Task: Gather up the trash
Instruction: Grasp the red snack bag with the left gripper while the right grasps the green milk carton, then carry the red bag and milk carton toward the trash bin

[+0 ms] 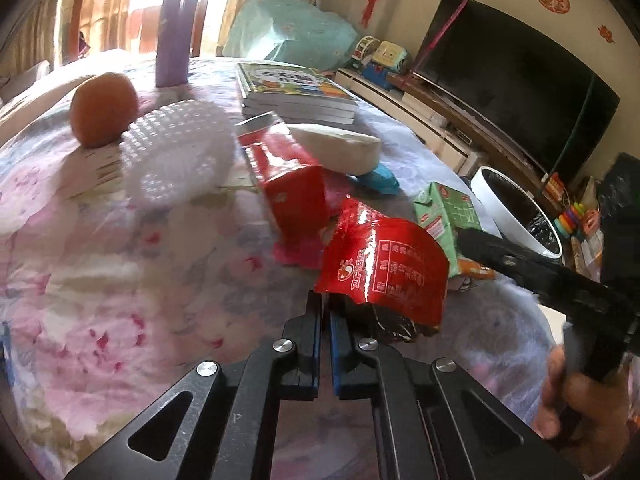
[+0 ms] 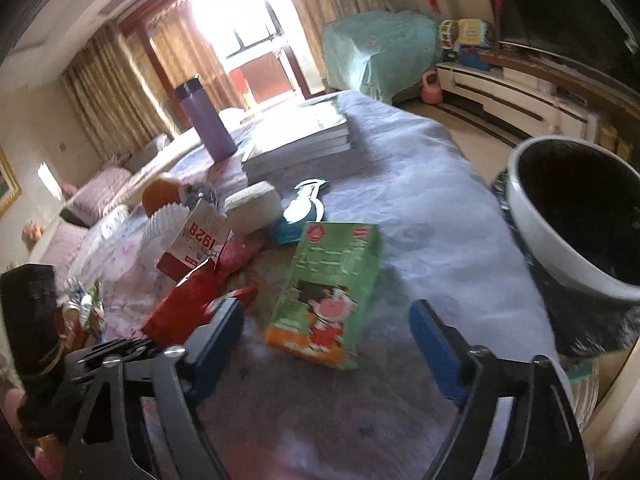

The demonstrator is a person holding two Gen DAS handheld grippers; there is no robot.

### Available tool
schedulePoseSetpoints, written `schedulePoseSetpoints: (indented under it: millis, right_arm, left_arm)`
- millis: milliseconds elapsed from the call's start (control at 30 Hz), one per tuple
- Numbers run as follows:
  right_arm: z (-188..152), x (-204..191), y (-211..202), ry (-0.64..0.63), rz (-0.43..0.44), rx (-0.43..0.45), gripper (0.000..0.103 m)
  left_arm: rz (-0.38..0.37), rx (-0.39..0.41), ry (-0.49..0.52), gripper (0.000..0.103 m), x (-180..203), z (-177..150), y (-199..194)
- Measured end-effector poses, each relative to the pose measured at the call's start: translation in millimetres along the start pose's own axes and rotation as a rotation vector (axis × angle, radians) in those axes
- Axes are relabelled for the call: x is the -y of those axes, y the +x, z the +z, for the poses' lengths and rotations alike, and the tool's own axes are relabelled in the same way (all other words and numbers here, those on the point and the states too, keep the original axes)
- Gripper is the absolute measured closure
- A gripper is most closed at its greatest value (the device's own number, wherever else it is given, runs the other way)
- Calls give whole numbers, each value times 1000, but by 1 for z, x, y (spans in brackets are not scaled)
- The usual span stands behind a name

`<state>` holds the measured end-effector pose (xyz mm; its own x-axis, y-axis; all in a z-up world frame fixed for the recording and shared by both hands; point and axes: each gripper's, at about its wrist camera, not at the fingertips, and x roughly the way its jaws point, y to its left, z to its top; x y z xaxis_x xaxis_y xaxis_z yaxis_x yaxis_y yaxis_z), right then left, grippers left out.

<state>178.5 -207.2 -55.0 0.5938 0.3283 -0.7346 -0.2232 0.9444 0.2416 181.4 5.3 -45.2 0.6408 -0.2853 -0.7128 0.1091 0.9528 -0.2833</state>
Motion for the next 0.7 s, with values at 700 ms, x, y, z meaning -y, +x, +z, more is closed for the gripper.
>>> schedulePoseSetpoints:
  millis: [700]
  right_arm:
    - [-13,49,-54,78,-37,67,54]
  left_arm:
    - [-88,8,87,103,54,5,2]
